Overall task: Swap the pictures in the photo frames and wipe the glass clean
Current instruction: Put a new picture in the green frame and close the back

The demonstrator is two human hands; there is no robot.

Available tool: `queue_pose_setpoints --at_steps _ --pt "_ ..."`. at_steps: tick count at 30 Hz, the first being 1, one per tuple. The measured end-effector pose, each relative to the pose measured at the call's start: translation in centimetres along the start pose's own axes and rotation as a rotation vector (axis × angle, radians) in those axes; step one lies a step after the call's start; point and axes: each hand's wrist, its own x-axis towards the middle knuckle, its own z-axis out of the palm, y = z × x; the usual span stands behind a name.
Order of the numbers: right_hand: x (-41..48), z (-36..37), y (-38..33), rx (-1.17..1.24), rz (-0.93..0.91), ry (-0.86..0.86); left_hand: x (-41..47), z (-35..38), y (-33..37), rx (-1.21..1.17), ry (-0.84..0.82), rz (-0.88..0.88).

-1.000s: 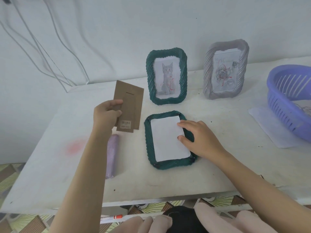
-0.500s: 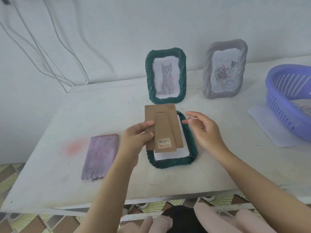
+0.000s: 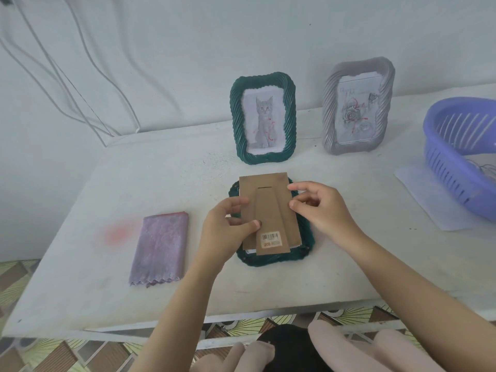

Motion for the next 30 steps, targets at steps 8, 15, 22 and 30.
queue_pose_setpoints --at_steps 8,15,22,30 --pt "0.2 0.2 0.6 -0.211 -0.08 0.0 0.2 0.2 -0.1 0.34 0.05 0.123" --pt "0.2 0.3 0.8 -0.311 -0.153 0.015 0.4 0.2 -0.6 0.452 0.062 0.181" --pt "0.3 0.3 1.1 -0.401 -0.208 -0.002 0.6 0.0 -0.4 0.565 0.036 0.174" --pt "0.5 0.1 1.2 -0.438 -0.186 -0.026 0.7 -0.2 -0.5 0.569 -0.013 0.146"
